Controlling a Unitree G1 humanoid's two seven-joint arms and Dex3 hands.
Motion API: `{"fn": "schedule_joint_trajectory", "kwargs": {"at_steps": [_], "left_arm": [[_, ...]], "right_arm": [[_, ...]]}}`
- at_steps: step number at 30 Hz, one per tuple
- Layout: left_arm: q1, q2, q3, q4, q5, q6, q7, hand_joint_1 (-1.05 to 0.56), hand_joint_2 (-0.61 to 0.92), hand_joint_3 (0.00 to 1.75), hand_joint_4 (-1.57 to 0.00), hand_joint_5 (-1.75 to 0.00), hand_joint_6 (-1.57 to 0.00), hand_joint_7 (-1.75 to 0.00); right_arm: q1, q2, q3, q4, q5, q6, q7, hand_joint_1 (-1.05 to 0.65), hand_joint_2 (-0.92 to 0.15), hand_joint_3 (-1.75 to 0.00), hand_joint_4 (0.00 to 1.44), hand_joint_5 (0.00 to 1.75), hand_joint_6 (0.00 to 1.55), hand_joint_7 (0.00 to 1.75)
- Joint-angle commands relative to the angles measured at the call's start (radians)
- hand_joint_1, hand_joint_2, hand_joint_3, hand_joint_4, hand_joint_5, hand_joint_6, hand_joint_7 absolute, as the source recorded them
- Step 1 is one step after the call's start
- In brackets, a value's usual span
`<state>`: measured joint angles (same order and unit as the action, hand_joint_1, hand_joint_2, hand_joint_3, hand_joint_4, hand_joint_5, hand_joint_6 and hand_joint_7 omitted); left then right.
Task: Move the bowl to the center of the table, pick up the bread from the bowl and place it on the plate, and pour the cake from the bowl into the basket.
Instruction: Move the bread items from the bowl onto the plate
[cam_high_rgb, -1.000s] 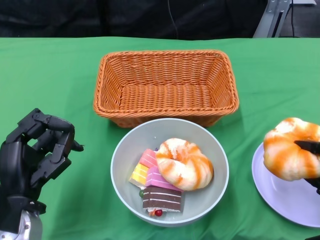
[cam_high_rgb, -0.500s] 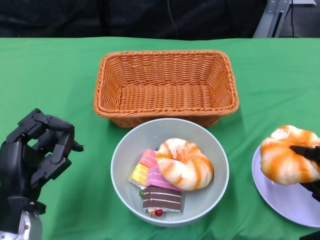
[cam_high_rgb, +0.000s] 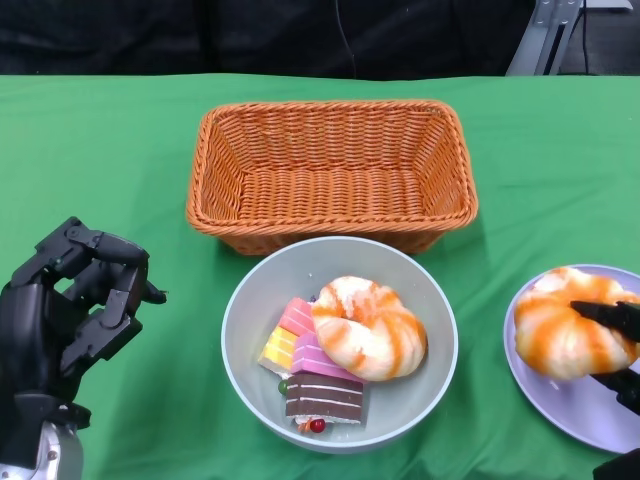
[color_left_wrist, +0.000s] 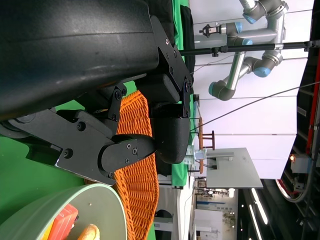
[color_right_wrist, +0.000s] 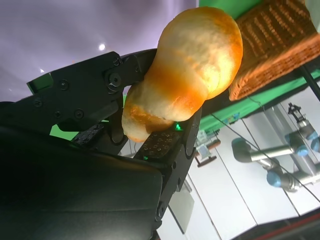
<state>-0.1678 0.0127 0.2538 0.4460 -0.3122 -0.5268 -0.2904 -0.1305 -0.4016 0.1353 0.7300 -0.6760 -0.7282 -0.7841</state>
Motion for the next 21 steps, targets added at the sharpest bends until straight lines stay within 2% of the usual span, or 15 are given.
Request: {"fn": "schedule_joint_trajectory", "kwargs": {"at_steps": [1, 9, 21], "left_arm": [[0.008, 0.014, 0.007, -0.003, -0.006, -0.013, -0.007, -0.10, 0.72, 0.75, -0.73, -1.59, -0.77, -1.26], [0.015, 0.013, 0.005, -0.016, -0.001, -0.004, 0.004, -0.10, 0.71, 0.77, -0.73, -1.60, -0.77, -1.27], [0.026, 0.013, 0.003, -0.022, -0.002, -0.012, -0.005, -0.09, 0.71, 0.76, -0.73, -1.59, -0.76, -1.28]], "right_arm": [[-0.016, -0.009, 0.001, 0.018, 0.009, 0.006, -0.015, -0.13, -0.89, -0.01, 0.88, 1.04, 1.14, 0.26], [-0.034, -0.011, 0.019, 0.064, 0.005, 0.035, -0.002, -0.14, -0.90, -0.01, 0.89, 0.98, 1.15, 0.22], [-0.074, -0.015, 0.052, 0.144, 0.011, 0.017, -0.002, -0.12, -0.89, 0.00, 0.90, 0.98, 1.17, 0.18]]}}
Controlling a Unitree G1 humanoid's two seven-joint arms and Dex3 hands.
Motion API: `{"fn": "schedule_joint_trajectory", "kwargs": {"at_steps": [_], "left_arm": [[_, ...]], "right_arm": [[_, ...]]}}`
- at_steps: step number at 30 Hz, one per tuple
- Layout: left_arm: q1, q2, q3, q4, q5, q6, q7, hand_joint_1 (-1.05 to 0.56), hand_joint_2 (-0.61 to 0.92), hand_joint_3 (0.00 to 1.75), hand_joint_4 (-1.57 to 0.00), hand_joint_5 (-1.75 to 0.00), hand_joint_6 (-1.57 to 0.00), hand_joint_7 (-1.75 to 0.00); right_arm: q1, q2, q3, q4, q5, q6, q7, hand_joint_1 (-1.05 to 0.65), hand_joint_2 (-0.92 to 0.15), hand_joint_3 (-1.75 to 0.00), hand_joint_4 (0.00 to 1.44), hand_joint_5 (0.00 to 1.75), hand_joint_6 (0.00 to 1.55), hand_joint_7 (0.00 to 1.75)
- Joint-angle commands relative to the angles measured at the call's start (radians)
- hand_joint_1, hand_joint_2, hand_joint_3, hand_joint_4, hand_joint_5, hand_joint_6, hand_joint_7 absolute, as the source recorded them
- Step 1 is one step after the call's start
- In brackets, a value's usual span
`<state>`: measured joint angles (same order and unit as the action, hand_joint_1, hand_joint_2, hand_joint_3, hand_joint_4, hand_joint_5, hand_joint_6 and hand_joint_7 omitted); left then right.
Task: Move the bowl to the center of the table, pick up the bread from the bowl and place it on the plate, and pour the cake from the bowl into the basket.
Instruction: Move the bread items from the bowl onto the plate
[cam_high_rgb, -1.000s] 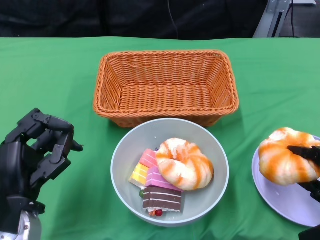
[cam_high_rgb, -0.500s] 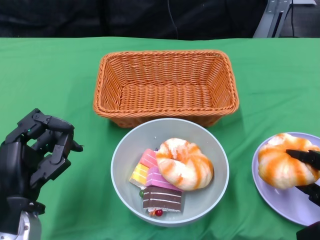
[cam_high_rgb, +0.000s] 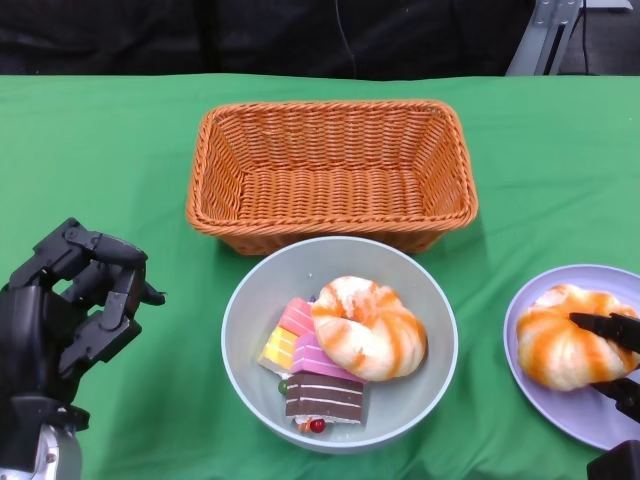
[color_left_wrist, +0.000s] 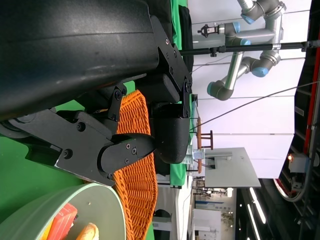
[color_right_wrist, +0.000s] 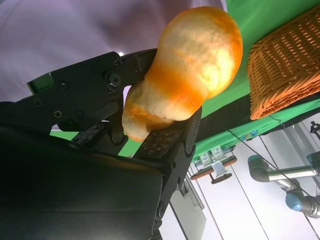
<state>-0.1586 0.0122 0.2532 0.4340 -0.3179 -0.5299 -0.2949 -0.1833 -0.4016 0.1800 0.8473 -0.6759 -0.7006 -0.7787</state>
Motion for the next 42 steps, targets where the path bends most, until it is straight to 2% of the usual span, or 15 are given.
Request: {"fn": "schedule_joint_trajectory", "kwargs": {"at_steps": [1, 15, 21, 25, 28, 30, 31, 33, 34, 37, 41, 42], "left_arm": [[0.020, 0.013, 0.003, -0.016, 0.004, -0.006, 0.002, -0.10, 0.71, 0.76, -0.73, -1.58, -0.76, -1.27], [0.031, 0.007, -0.006, -0.037, 0.026, -0.001, 0.024, -0.10, 0.73, 0.73, -0.74, -1.57, -0.78, -1.24], [0.026, 0.016, -0.009, -0.027, 0.020, -0.001, -0.002, -0.07, 0.73, 0.76, -0.75, -1.60, -0.79, -1.26], [0.025, 0.021, -0.010, -0.028, 0.013, 0.009, -0.012, -0.08, 0.72, 0.78, -0.75, -1.62, -0.78, -1.28], [0.025, 0.024, -0.012, -0.034, -0.004, 0.022, -0.031, -0.07, 0.70, 0.83, -0.76, -1.63, -0.77, -1.30], [0.023, 0.029, -0.013, -0.028, -0.001, 0.016, -0.037, -0.07, 0.69, 0.84, -0.77, -1.63, -0.77, -1.31], [0.021, 0.033, -0.014, -0.024, 0.002, 0.011, -0.040, -0.06, 0.69, 0.86, -0.76, -1.62, -0.77, -1.32], [0.020, 0.038, -0.015, -0.020, 0.003, 0.008, -0.046, -0.06, 0.68, 0.87, -0.76, -1.62, -0.77, -1.32], [0.020, 0.038, -0.015, -0.021, 0.001, 0.010, -0.047, -0.06, 0.67, 0.89, -0.76, -1.62, -0.76, -1.33], [0.022, 0.039, -0.015, -0.027, -0.007, 0.018, -0.052, -0.05, 0.67, 0.91, -0.76, -1.63, -0.76, -1.33], [0.024, 0.037, -0.014, -0.031, -0.007, 0.022, -0.050, -0.05, 0.66, 0.92, -0.76, -1.63, -0.76, -1.33], [0.026, 0.036, -0.014, -0.033, -0.006, 0.021, -0.047, -0.05, 0.66, 0.92, -0.76, -1.63, -0.76, -1.34]], "right_arm": [[-0.027, -0.016, 0.011, 0.039, 0.011, -0.014, -0.003, -0.13, -0.89, 0.00, 0.90, 0.99, 1.18, 0.18], [-0.051, -0.023, 0.039, 0.088, 0.020, -0.012, 0.038, -0.13, -0.90, 0.00, 0.83, 1.11, 1.17, 0.13], [-0.045, -0.032, 0.043, 0.068, 0.027, 0.032, 0.109, -0.12, -0.90, 0.00, 0.82, 1.10, 1.17, 0.11], [-0.032, -0.036, 0.047, 0.027, 0.014, 0.089, 0.121, -0.13, -0.91, -0.01, 0.81, 0.97, 1.17, 0.08], [-0.012, -0.040, 0.046, -0.027, 0.011, 0.143, 0.145, -0.14, -0.92, -0.02, 0.82, 0.73, 1.15, 0.04], [0.000, -0.043, 0.046, -0.057, 0.014, 0.170, 0.167, -0.14, -0.92, -0.03, 0.83, 0.69, 1.15, 0.03], [0.008, -0.045, 0.045, -0.073, 0.016, 0.186, 0.181, -0.17, -0.92, -0.03, 0.83, 0.46, 1.11, 0.01], [0.023, -0.049, 0.043, -0.111, 0.017, 0.219, 0.210, -0.19, -0.92, -0.03, 0.87, 0.27, 1.09, 0.00], [0.030, -0.051, 0.042, -0.130, 0.018, 0.234, 0.224, -0.20, -0.92, -0.04, 0.83, 0.18, 1.05, 0.00], [0.049, -0.051, 0.043, -0.181, 0.005, 0.283, 0.233, -0.22, -0.91, -0.03, 0.80, 0.08, 1.00, 0.00], [0.064, -0.050, 0.045, -0.219, 0.000, 0.318, 0.239, -0.23, -0.90, -0.02, 0.78, 0.04, 0.98, 0.00], [0.069, -0.049, 0.046, -0.229, -0.001, 0.325, 0.242, -0.27, -0.90, -0.02, 0.69, 0.02, 0.89, 0.00]]}}
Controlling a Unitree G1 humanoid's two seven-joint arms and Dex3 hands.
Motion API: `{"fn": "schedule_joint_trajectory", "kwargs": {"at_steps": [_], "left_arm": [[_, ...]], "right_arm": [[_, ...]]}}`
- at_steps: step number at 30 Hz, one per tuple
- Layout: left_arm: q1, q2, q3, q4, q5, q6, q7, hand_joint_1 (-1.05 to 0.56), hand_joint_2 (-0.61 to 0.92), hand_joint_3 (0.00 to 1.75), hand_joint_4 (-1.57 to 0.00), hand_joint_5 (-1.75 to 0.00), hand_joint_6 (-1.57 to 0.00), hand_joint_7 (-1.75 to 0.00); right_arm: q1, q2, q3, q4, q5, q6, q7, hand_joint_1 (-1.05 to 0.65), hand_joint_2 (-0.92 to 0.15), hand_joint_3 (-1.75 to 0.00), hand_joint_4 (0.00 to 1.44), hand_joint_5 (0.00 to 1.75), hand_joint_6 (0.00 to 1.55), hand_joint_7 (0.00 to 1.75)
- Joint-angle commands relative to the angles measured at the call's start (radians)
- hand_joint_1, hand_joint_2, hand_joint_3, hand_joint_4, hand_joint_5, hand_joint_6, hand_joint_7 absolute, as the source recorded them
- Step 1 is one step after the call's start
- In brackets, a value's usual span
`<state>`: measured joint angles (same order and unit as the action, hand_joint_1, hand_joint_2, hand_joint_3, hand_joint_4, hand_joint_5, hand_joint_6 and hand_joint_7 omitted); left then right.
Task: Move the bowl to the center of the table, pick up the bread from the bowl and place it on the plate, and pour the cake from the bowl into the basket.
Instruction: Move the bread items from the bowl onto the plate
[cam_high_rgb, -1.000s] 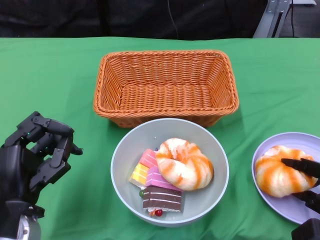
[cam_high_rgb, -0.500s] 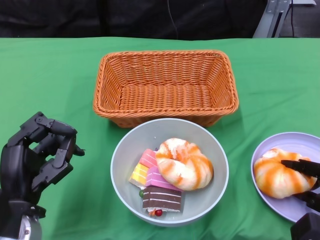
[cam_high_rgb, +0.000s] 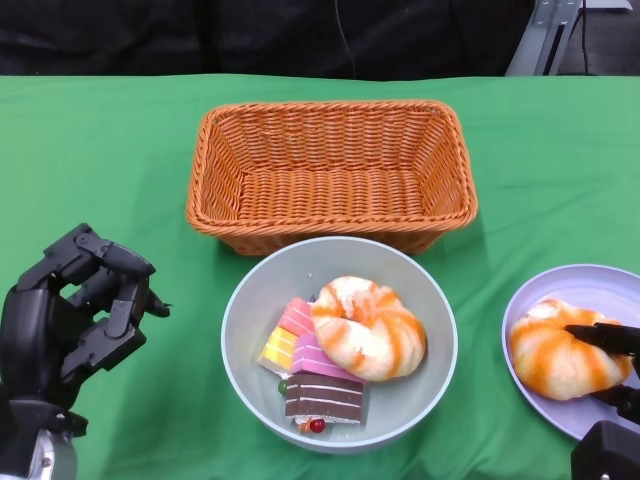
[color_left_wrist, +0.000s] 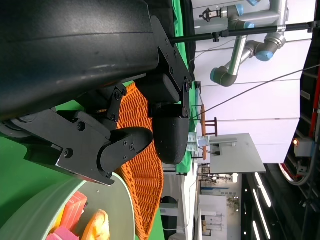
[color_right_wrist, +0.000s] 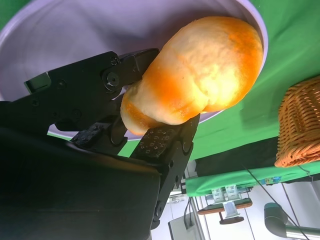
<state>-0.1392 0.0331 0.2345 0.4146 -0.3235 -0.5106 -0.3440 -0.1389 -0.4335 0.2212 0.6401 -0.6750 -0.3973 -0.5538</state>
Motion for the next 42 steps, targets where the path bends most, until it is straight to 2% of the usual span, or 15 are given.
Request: {"fn": "schedule_joint_trajectory", "kwargs": {"at_steps": [1, 7, 12, 16, 25, 26, 29, 42], "left_arm": [[0.007, 0.014, 0.005, -0.014, 0.001, 0.002, 0.003, -0.06, 0.65, 0.92, -0.76, -1.63, -0.76, -1.34], [0.003, 0.017, 0.008, 0.000, 0.001, -0.008, -0.002, -0.05, 0.66, 0.93, -0.77, -1.62, -0.76, -1.33], [0.000, 0.018, 0.009, 0.007, 0.001, -0.012, -0.005, -0.06, 0.66, 0.93, -0.76, -1.63, -0.76, -1.33], [-0.003, 0.020, 0.010, 0.014, 0.000, -0.013, -0.008, -0.06, 0.65, 0.93, -0.76, -1.63, -0.76, -1.34], [-0.002, 0.019, 0.011, 0.011, 0.001, -0.014, -0.006, -0.07, 0.64, 0.96, -0.77, -1.62, -0.76, -1.33], [-0.001, 0.018, 0.010, 0.010, 0.001, -0.015, -0.006, -0.06, 0.64, 0.97, -0.77, -1.63, -0.77, -1.33], [-0.001, 0.018, 0.010, 0.008, 0.001, -0.017, -0.006, -0.05, 0.64, 0.97, -0.77, -1.63, -0.77, -1.34], [-0.001, 0.018, 0.010, 0.008, 0.001, -0.017, -0.005, -0.05, 0.64, 0.98, -0.77, -1.63, -0.76, -1.35]], "right_arm": [[0.027, -0.017, 0.005, -0.029, -0.003, 0.028, 0.020, -0.31, -0.89, -0.01, 0.61, 0.01, 0.82, 0.00], [0.041, -0.012, 0.002, -0.062, -0.002, 0.046, 0.021, -0.38, -0.88, 0.00, 0.46, 0.00, 0.66, 0.00], [0.045, -0.011, 0.001, -0.074, -0.002, 0.056, 0.020, -0.41, -0.88, 0.00, 0.43, 0.00, 0.61, 0.00], [0.057, -0.009, -0.003, -0.097, 0.005, 0.056, 0.021, -0.43, -0.89, 0.00, 0.34, 0.00, 0.53, 0.00], [0.061, -0.011, -0.001, -0.105, 0.002, 0.055, 0.022, -0.43, -0.89, 0.00, 0.32, 0.00, 0.52, 0.00], [0.062, -0.014, 0.000, -0.106, 0.000, 0.052, 0.021, -0.43, -0.90, -0.01, 0.29, 0.00, 0.45, 0.00], [0.064, -0.016, 0.002, -0.109, -0.003, 0.050, 0.021, -0.43, -0.91, -0.01, 0.27, 0.00, 0.41, 0.00], [0.065, -0.016, 0.001, -0.111, -0.003, 0.050, 0.022, -0.43, -0.91, 0.00, 0.27, 0.00, 0.40, 0.00]]}}
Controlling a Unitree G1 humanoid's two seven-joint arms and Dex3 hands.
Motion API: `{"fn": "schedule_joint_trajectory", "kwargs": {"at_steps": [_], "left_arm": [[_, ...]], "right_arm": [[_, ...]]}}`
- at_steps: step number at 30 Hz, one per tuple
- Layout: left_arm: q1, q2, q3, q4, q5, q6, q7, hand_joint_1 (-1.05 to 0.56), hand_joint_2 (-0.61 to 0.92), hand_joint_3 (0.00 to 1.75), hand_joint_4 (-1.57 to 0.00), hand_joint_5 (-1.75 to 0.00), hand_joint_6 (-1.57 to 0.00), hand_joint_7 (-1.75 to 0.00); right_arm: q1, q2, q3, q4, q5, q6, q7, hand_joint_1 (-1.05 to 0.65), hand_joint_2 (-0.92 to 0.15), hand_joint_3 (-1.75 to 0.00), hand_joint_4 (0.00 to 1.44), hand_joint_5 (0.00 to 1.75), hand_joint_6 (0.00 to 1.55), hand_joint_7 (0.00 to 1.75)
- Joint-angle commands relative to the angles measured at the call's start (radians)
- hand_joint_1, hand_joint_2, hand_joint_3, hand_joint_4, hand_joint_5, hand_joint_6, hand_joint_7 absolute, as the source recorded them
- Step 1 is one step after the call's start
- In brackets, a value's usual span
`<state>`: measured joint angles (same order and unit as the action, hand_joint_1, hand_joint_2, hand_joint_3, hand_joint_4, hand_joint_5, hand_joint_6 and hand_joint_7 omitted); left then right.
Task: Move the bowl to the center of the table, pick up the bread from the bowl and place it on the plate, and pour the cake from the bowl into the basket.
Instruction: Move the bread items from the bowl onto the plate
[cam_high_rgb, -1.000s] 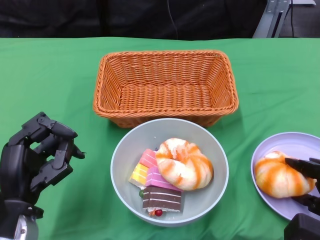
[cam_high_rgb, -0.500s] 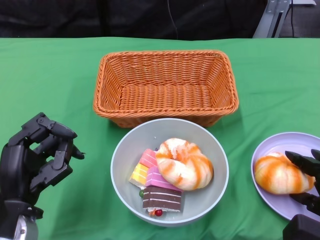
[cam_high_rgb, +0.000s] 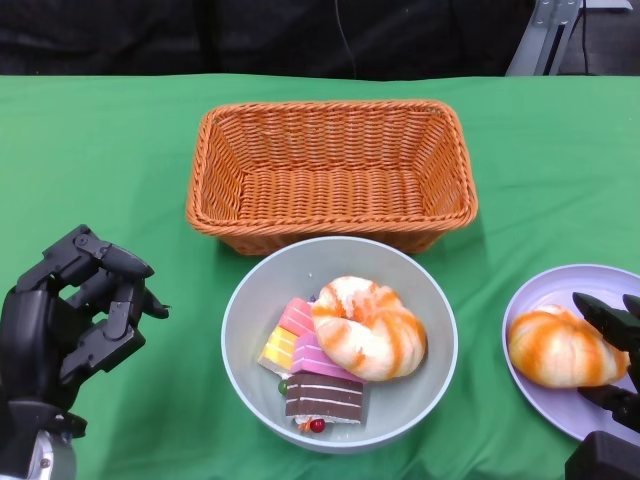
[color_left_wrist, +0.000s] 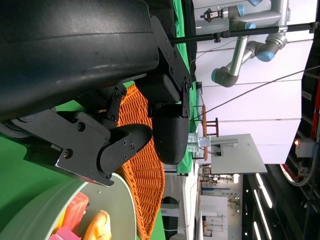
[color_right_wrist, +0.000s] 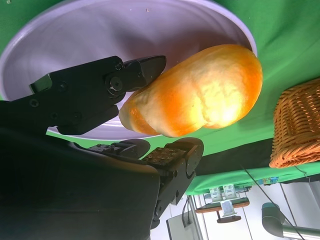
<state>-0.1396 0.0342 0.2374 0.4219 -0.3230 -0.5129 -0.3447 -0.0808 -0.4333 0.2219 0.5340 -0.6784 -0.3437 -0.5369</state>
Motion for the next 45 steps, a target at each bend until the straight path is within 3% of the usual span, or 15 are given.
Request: {"fn": "schedule_joint_trajectory", "kwargs": {"at_steps": [1, 14, 28, 45], "left_arm": [[0.000, 0.016, 0.007, 0.001, 0.001, -0.015, -0.005, -0.05, 0.64, 0.98, -0.77, -1.63, -0.76, -1.35], [-0.009, 0.018, 0.010, 0.024, -0.003, -0.018, -0.014, -0.06, 0.65, 0.94, -0.76, -1.63, -0.76, -1.33], [-0.007, 0.019, 0.011, 0.023, 0.003, -0.024, -0.007, -0.06, 0.65, 0.94, -0.77, -1.63, -0.76, -1.33], [-0.017, 0.029, 0.019, 0.041, -0.005, -0.025, -0.023, -0.06, 0.67, 0.93, -0.75, -1.64, -0.76, -1.33]], "right_arm": [[0.007, -0.017, 0.001, -0.005, 0.000, -0.003, 0.005, -0.43, -0.91, 0.00, 0.27, 0.00, 0.40, 0.00], [0.068, -0.033, -0.046, -0.161, 0.061, 0.022, 0.147, -0.52, -0.92, -0.06, 0.19, 0.01, 0.33, 0.00], [0.101, -0.017, -0.076, -0.231, 0.068, 0.053, 0.186, -0.55, -0.92, -0.06, 0.20, 0.01, 0.40, 0.02], [0.182, -0.016, -0.114, -0.408, 0.086, 0.068, 0.253, -0.61, -0.92, -0.14, 0.17, 0.01, 0.34, 0.00]]}}
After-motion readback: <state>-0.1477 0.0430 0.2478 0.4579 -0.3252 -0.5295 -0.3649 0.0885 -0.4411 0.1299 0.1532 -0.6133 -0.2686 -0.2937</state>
